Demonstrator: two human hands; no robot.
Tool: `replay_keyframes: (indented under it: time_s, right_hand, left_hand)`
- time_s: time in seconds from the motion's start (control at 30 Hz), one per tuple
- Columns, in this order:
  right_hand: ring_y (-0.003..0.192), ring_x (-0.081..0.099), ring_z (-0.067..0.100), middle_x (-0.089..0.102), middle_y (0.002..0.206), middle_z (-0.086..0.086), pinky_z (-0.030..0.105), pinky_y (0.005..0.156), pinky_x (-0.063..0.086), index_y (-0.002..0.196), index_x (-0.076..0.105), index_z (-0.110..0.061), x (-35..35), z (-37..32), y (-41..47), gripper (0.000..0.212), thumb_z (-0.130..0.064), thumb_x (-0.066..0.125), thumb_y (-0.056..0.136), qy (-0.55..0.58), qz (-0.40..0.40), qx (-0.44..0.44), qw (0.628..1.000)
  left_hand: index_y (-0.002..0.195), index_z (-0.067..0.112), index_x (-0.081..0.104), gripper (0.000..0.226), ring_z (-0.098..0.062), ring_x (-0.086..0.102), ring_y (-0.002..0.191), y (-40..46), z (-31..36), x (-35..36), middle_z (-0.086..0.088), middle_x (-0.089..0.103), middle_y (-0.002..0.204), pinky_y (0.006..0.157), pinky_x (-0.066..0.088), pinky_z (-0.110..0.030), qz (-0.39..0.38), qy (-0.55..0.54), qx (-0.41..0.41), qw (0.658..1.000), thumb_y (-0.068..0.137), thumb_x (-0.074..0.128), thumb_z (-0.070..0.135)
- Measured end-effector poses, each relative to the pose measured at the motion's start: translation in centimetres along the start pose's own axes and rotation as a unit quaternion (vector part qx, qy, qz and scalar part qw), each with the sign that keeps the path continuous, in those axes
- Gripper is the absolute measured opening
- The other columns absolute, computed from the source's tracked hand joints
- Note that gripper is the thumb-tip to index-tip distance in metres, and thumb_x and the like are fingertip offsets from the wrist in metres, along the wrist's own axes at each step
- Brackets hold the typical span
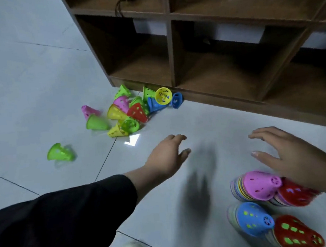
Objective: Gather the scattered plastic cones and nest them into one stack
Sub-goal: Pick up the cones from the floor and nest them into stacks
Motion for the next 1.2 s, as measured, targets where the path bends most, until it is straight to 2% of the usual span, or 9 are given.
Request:
replay_keyframes:
  time_s: [0.13,0.27,0.47,0.67,0.73,0.8,0.93,1.07,1.2]
  right_hand:
    - [0.125,0.046,0.003,0.043,0.136,-0.021,0.022,0.104,0.036,0.134,0.051,-0.032,2.6,-5.5,7.5,0.046,-0.049,0.057,0.093,-0.037,-0.037,-0.061,0.997]
    - [0.133,0.042,0.011,0.035,0.149,-0.012,0.027,0.109,0.035,0.146,0.039,-0.030,5.8,-11.1,14.2,0.055,-0.047,0.055,0.095,-0.055,-0.065,-0.087,0.993]
    - [0.141,0.033,0.023,0.026,0.158,-0.002,0.039,0.113,0.035,0.154,0.019,-0.032,11.2,-17.0,22.6,0.068,-0.039,0.055,0.097,-0.078,-0.101,-0.111,0.986]
    - [0.120,0.049,0.033,0.046,0.137,0.010,0.049,0.092,0.048,0.153,0.006,-0.037,14.9,-20.3,29.1,0.075,-0.019,0.053,0.098,-0.130,-0.092,-0.106,0.982]
    - [0.114,0.053,0.035,0.050,0.129,0.011,0.046,0.084,0.048,0.151,0.010,-0.035,15.7,-20.4,30.6,0.073,-0.013,0.053,0.096,-0.160,-0.082,-0.080,0.980]
    - [0.111,0.054,0.035,0.053,0.123,0.011,0.044,0.081,0.049,0.143,0.030,-0.027,16.5,-19.9,31.5,0.055,-0.012,0.052,0.095,-0.188,-0.086,-0.059,0.977]
    - [0.102,0.059,0.032,0.059,0.114,0.009,0.046,0.083,0.055,0.115,0.054,-0.018,17.2,-18.3,31.4,0.020,-0.019,0.056,0.095,-0.179,-0.076,-0.045,0.980]
    - [0.108,0.056,0.032,0.057,0.120,0.010,0.041,0.086,0.050,0.118,0.058,-0.017,16.6,-17.0,29.8,0.027,-0.036,0.052,0.099,-0.100,-0.068,-0.034,0.992]
    - [0.106,0.057,0.028,0.057,0.119,0.010,0.035,0.086,0.048,0.118,0.059,-0.014,15.0,-16.3,27.5,0.031,-0.036,0.058,0.096,-0.024,-0.056,-0.015,0.998]
  left_hand:
    - [0.139,0.023,0.045,0.050,-0.030,0.055,0.116,0.1,-9.8,-4.7,-0.007,0.053,0.132,0.092,0.048,-0.040,0.096,0.021,-0.110,0.989,0.094,0.058,0.041]
    - [0.147,0.025,0.032,0.072,-0.035,0.049,0.122,0.6,-17.7,-7.1,-0.012,0.043,0.142,0.094,0.049,-0.047,0.122,0.071,-0.181,0.973,0.086,0.067,0.041]
    - [0.151,0.033,0.020,0.085,-0.040,0.039,0.132,3.3,-22.9,-5.5,-0.017,0.017,0.159,0.095,0.046,-0.048,0.036,0.205,-0.136,0.968,0.084,0.072,0.034]
    - [0.152,0.037,0.014,0.082,-0.037,0.041,0.132,6.8,-23.4,-4.6,-0.018,0.018,0.159,0.097,0.045,-0.047,0.007,0.256,-0.050,0.965,0.087,0.058,0.014]
    - [0.151,0.039,0.010,0.089,-0.038,0.049,0.123,7.6,-23.3,-4.3,-0.018,0.023,0.156,0.089,0.050,-0.047,0.000,0.279,-0.010,0.960,0.083,0.059,0.007]
    - [0.149,0.041,0.010,0.089,-0.037,0.054,0.113,8.2,-23.3,-3.9,-0.016,0.029,0.153,0.079,0.053,-0.046,-0.006,0.298,0.025,0.954,0.084,0.061,0.007]
    - [0.134,0.026,0.041,0.045,-0.037,0.054,0.107,8.8,-22.8,-3.5,-0.015,0.031,0.150,0.077,0.050,-0.045,-0.036,0.310,0.030,0.950,0.093,0.054,0.014]
    - [0.120,0.013,0.053,0.026,-0.034,0.054,0.098,9.2,-22.1,-3.3,-0.012,0.048,0.115,0.069,0.048,-0.044,-0.033,0.286,0.001,0.958,0.094,0.052,0.010]
    - [0.110,0.012,0.060,0.029,-0.035,0.057,0.098,8.7,-21.1,-3.0,-0.010,0.053,0.107,0.070,0.045,-0.040,-0.040,0.233,0.011,0.972,0.087,0.065,0.029]
Point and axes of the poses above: each hand's wrist, its own y-axis towards the middle knuckle, its own x-axis out of the palm, z = x × y, the point moved 7 cm from there along y, towards the middle knuckle
